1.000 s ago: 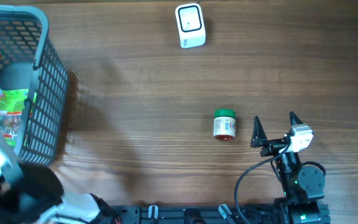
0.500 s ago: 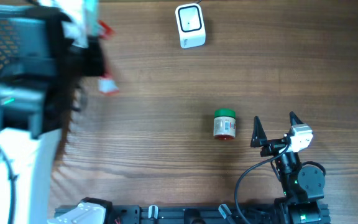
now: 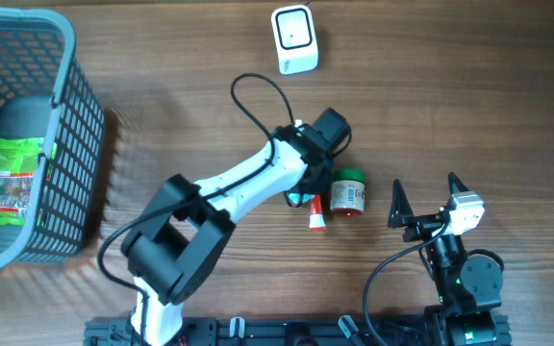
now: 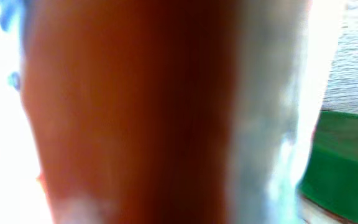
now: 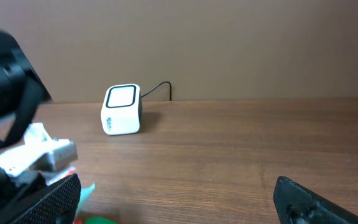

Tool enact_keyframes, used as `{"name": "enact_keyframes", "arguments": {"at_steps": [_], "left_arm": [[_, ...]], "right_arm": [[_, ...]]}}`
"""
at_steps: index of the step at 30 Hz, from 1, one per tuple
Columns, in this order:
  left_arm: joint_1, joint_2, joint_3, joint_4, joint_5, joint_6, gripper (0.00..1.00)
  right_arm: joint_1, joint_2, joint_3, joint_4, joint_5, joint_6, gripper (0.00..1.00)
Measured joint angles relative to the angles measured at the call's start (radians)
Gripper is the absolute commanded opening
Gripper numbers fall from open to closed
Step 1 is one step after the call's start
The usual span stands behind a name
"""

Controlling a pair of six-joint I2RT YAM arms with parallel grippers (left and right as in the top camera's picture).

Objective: Scan the item barcode
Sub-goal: 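Carry the red and mint packets with the left gripper beside the jar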

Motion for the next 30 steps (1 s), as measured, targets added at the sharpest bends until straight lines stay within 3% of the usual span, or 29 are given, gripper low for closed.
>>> {"name": "enact_keyframes", "arguments": {"at_steps": [1,5,10,17,18,19,20,21,22,23,24,26,27,28,30], "left_arm": [[-0.001,0.002,0.0,0.003,0.0,-0.002,0.72],[-0.003,0.002,0.0,0.005,0.004,-0.019,0.79],[-0.002,-0.029,0.0,-0.005,0.005,-0.027,1.0],[-0.003,-0.201,0.013,-0.069,0.015,-0.03,1.0],[-0.003,-0.209,0.014,-0.088,0.019,-0.03,0.95],[-0.004,-0.212,0.015,-0.111,0.019,-0.03,0.7],[-0.005,-0.213,0.015,-0.131,0.019,-0.03,0.07],[-0.006,-0.213,0.015,-0.164,0.027,-0.031,0.04],[-0.008,-0.213,0.015,-0.193,0.034,-0.031,0.11],[-0.011,-0.213,0.015,-0.208,0.038,-0.031,0.69],[-0.013,-0.213,0.015,-0.22,0.041,-0.031,1.0],[-0.025,-0.213,0.015,-0.23,0.042,-0.027,1.0],[-0.029,-0.213,0.016,-0.23,0.043,-0.027,0.45],[-0.031,-0.213,0.015,-0.23,0.05,-0.023,0.04],[-0.031,-0.213,0.015,-0.23,0.089,0.002,0.04]], "right_arm": [[0.0,0.0,0.0,0.0,0.0,0.0,1.0],[0.0,0.0,0.0,0.0,0.0,0.0,1.0],[0.0,0.0,0.0,0.0,0.0,0.0,1.0],[0.0,0.0,0.0,0.0,0.0,0.0,1.0],[0.0,0.0,0.0,0.0,0.0,0.0,1.0],[0.0,0.0,0.0,0.0,0.0,0.0,1.0],[0.0,0.0,0.0,0.0,0.0,0.0,1.0],[0.0,0.0,0.0,0.0,0.0,0.0,0.99],[0.0,0.0,0.0,0.0,0.0,0.0,1.0],[0.0,0.0,0.0,0.0,0.0,0.0,1.0],[0.0,0.0,0.0,0.0,0.0,0.0,1.0],[0.0,0.0,0.0,0.0,0.0,0.0,1.0],[0.0,0.0,0.0,0.0,0.0,0.0,1.0],[0.0,0.0,0.0,0.0,0.0,0.0,1.0],[0.0,0.0,0.0,0.0,0.0,0.0,1.0]]}}
